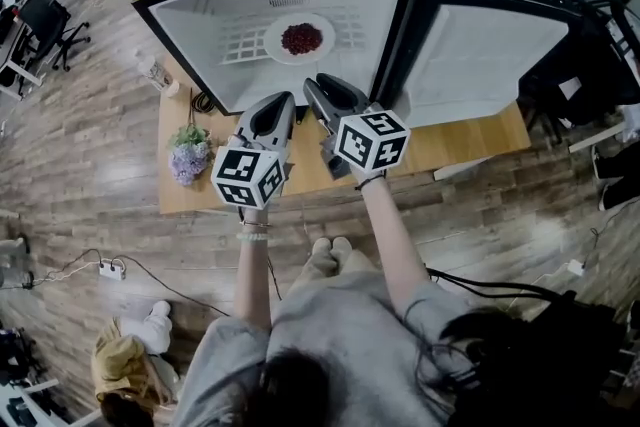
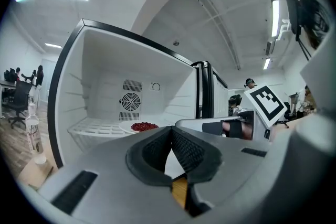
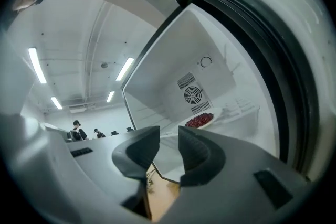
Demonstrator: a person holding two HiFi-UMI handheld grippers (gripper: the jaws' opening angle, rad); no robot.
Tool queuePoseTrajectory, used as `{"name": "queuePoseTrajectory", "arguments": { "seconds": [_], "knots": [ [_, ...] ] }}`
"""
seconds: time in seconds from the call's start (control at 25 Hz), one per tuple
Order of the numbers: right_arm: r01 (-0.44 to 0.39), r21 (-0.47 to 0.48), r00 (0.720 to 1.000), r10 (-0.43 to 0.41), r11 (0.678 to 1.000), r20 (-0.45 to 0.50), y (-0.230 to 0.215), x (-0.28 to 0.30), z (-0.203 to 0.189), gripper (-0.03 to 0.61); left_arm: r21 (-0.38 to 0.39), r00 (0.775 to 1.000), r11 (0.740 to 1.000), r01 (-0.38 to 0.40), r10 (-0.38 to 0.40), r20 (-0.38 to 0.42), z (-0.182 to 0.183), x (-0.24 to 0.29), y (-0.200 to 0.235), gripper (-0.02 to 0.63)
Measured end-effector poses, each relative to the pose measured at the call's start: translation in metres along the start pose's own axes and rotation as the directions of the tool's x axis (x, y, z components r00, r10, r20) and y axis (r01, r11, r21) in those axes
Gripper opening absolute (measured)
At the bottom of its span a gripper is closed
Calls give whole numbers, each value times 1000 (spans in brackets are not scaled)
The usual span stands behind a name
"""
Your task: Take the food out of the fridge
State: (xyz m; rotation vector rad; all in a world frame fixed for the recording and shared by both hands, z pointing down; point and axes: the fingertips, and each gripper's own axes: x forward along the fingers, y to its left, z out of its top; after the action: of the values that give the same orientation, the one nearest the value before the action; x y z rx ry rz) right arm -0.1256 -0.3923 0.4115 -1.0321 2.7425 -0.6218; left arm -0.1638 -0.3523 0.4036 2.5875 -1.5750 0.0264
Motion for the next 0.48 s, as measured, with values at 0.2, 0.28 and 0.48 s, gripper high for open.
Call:
{"name": "queuePoseTrajectory", "arguments": {
  "seconds": [0.2,0.28,0.48],
  "knots": [
    [40,160,998,-47,986,38,-15,11,-4,140,-4,1000,1000,-3,3,-11,-3,6,9,8],
    [56,215,997,-68,975,45,-22,15,-6,160,-5,1000,1000,-6,6,-15,-5,8,14,8],
    [78,301,994,-97,950,46,-34,27,-11,163,-7,1000,1000,-12,12,-27,-9,15,25,8]
  ]
}}
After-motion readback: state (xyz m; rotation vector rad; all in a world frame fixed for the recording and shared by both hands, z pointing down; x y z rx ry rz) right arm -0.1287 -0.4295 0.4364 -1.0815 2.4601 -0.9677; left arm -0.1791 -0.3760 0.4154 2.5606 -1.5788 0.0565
